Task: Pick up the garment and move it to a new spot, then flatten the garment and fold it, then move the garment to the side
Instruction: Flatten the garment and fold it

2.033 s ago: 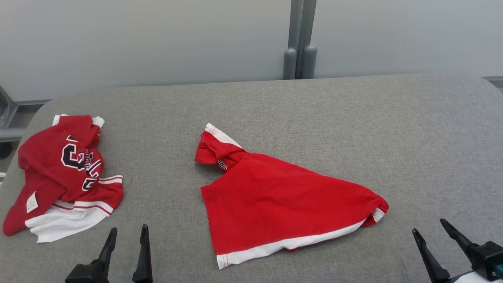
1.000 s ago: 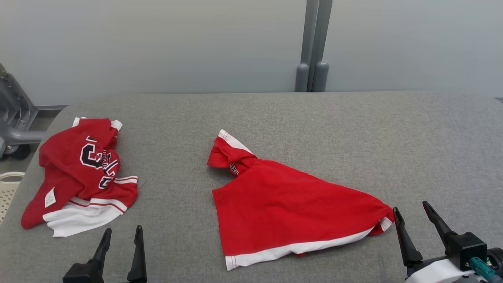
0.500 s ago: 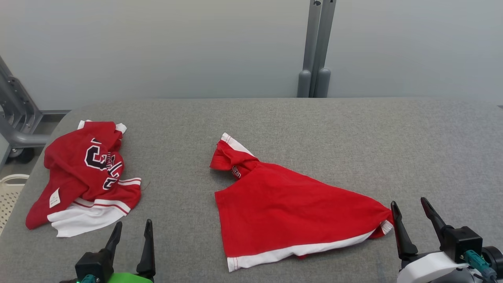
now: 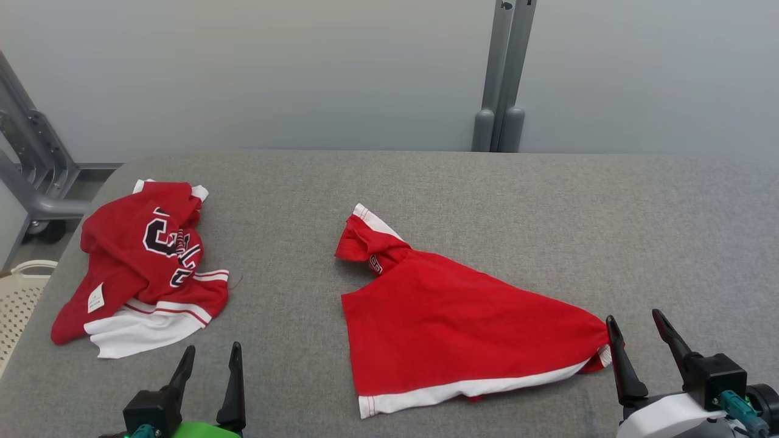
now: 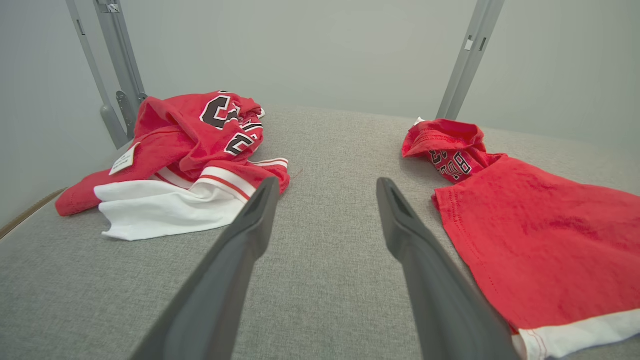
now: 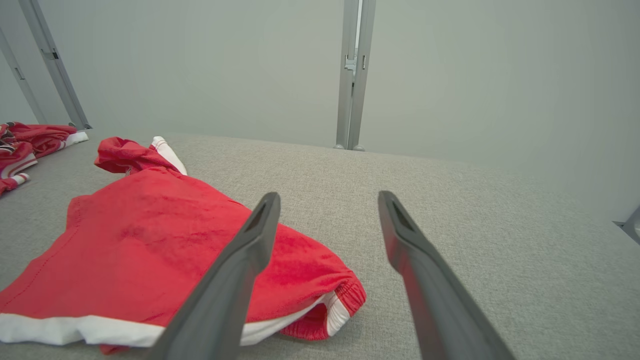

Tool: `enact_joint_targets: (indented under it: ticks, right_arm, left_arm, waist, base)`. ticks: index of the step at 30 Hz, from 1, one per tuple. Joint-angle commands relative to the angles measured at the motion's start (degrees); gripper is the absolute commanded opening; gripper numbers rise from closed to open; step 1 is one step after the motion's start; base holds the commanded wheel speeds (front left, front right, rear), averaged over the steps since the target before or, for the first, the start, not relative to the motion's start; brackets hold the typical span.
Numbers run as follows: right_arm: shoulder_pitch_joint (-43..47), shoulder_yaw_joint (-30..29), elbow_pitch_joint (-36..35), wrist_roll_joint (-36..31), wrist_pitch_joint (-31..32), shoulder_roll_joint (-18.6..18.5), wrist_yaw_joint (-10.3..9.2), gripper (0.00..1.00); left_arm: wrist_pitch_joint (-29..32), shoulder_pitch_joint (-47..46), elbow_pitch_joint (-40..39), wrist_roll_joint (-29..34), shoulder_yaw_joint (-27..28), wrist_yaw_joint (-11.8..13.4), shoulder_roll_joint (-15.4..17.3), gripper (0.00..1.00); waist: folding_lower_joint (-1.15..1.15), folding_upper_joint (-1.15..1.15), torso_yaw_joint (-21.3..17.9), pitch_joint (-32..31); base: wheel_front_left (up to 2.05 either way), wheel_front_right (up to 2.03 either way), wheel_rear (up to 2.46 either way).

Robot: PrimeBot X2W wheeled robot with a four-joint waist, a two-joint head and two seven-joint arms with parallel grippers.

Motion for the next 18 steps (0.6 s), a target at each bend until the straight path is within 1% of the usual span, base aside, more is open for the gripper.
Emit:
enact_joint_targets:
  ticks: [1,10,12,14,18]
  right_arm:
    - [0.7,0.0,-0.1,0.0,-0.3,-0.2,0.0,1.0]
    - [0.7,0.4,-0.1,0.2,-0.3,-0.3,0.0,1.0]
    - [1.3,0.3,0.3,0.7,-0.3,-0.3,0.0,1.0]
    - [2.1,0.2,1.9,1.2,-0.3,-0.1,0.0,1.0]
    - [2.4,0.4,8.0,2.3,-0.3,-0.9,0.0,1.0]
  left_arm:
    - [-0.1,-0.9,0.1,-0.1,-0.1,-0.1,-0.2,1.0]
    - [-0.1,0.2,0.4,-0.8,-1.0,-0.2,-0.1,1.0]
    - [-0.1,0.9,1.5,-1.1,-1.7,-0.2,-0.2,1.0]
    - [-0.1,1.4,3.8,-1.9,-3.9,-0.2,-0.3,1.0]
    - [1.3,0.6,8.4,-6.4,-10.2,-0.2,-0.5,1.0]
  waist:
    - [0.0,0.0,0.0,0.0]
    - [0.0,0.0,-0.4,0.2]
    - [0.0,0.0,-0.6,0.3]
    - [0.0,0.0,-0.9,0.4]
    - [0.0,0.0,-1.4,0.9]
  base:
    - [0.0,0.0,0.0]
    - [0.0,0.0,0.0]
    - [0.0,0.0,0.0]
    - [0.0,0.0,0.0]
    - [0.0,0.0,0.0]
